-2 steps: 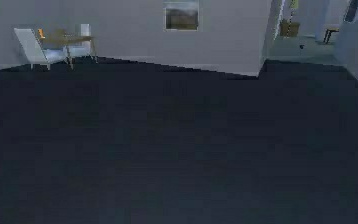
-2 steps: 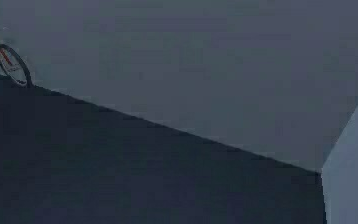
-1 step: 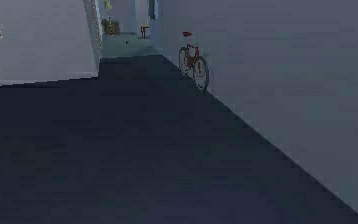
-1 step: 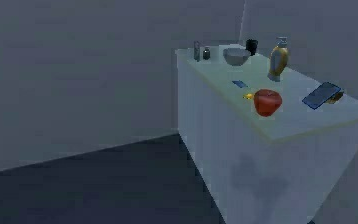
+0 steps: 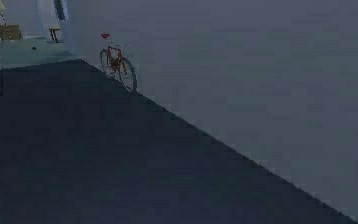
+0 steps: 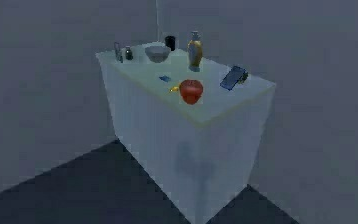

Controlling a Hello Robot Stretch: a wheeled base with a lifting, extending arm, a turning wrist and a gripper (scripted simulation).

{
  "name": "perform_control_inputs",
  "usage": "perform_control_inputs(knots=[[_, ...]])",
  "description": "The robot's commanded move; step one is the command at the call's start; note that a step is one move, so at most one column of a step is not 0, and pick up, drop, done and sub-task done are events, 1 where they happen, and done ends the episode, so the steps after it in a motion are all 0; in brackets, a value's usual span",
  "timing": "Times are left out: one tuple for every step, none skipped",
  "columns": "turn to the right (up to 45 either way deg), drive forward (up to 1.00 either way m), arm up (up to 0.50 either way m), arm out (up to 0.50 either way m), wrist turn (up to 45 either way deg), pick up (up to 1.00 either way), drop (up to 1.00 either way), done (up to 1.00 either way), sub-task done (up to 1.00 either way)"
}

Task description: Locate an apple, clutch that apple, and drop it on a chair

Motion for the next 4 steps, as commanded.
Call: perform_control_inputs(knots=[[45.0, 0.0, 0.0, 0.0, 0.0, 0.0, 0.0, 0.0, 0.0], [45.0, 0.0, 0.0, 0.0, 0.0, 0.0, 0.0, 0.0, 0.0], [15.0, 0.0, 0.0, 0.0, 0.0, 0.0, 0.0, 0.0, 0.0], [0.0, 0.4, 0.0, 0.0, 0.0, 0.0, 0.0, 0.0, 0.0]])
